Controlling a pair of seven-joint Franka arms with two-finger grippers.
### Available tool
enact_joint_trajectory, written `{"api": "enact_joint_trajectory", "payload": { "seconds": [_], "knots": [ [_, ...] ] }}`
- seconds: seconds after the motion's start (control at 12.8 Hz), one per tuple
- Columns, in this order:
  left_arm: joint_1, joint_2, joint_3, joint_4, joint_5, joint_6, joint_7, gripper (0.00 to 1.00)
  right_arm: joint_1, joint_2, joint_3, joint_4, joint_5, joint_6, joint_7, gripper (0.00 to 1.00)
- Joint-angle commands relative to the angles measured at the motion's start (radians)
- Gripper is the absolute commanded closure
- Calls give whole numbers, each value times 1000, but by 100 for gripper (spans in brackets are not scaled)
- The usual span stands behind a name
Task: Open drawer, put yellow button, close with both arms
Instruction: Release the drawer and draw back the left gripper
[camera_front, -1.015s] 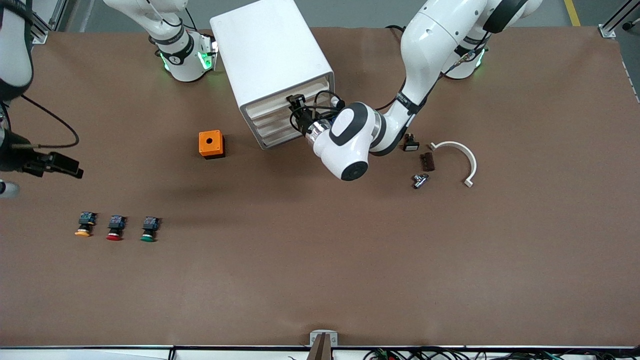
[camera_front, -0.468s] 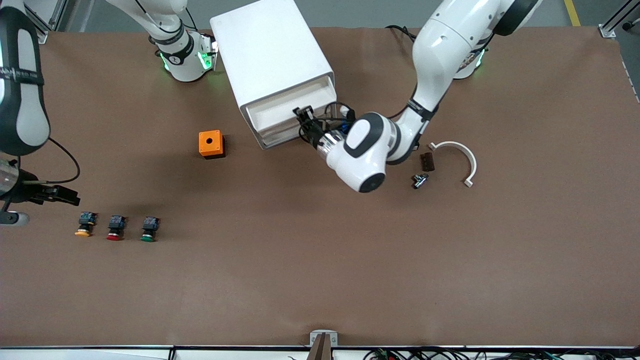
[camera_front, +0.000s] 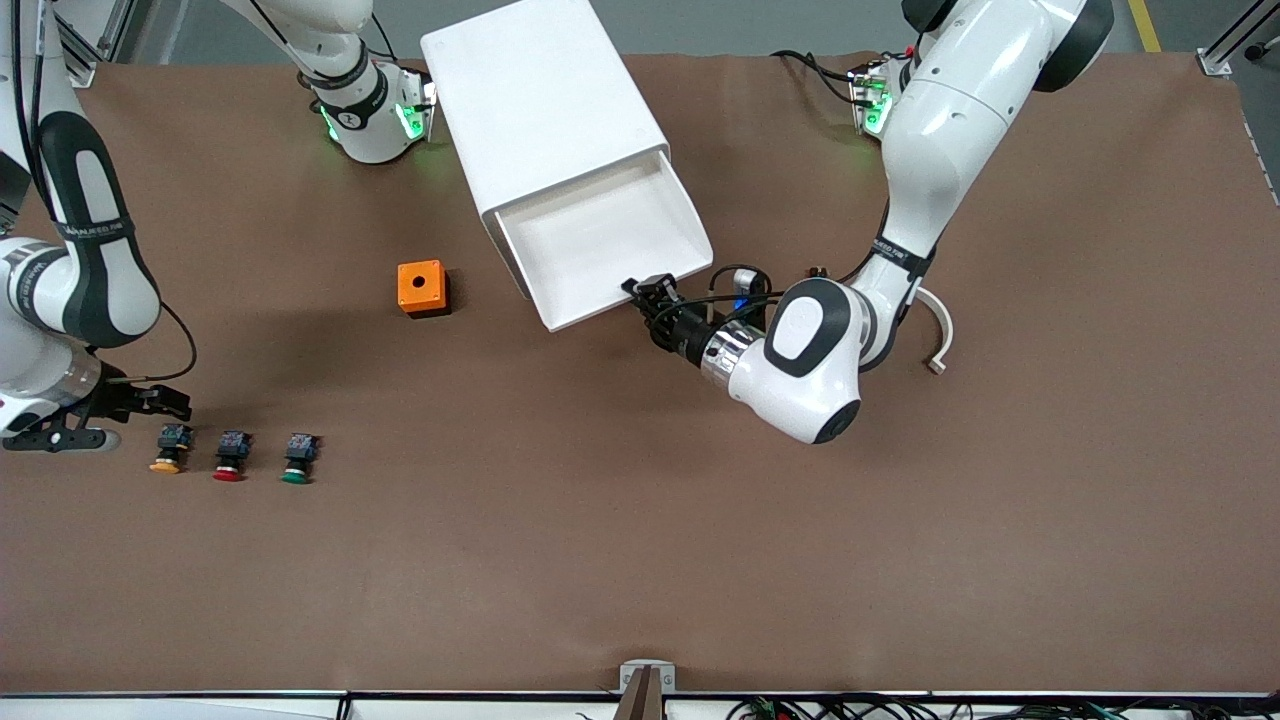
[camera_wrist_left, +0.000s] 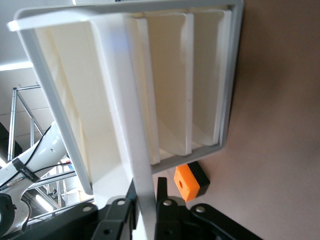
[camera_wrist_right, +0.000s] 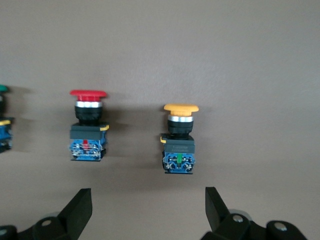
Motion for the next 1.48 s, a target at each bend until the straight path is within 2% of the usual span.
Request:
{"api": "enact_joint_trajectory", "payload": {
  "seconds": [0.0,0.16,0.47,0.7,0.86,1.01,1.17,1.41],
  "knots": [
    [1,22,3,32,-18,21,34,23,-14,66,22,6,94,28,-63,0],
    [16,13,2,33,-18,21,31,1,-9,101,22,27,134,28,-112,0],
    [95,5,21,94,19,15,34,0,-6,144,21,101,134,-4,-172,0],
    [159,-42,49,96,96,15,90,0,-10,140,19,197,126,-171,-164,0],
    [216,-78,54,96,154,12,142,0,-10,135,16,213,123,-209,-170,0],
    [236,-130,52,94,307,-33,202,0,-33,133,16,196,122,-222,-180,0],
    [239,-191,41,94,480,-114,318,0,8,104,19,196,122,-263,-163,0],
    [239,-274,43,93,614,-145,458,0,29,51,19,193,122,-289,-161,0]
  ]
}}
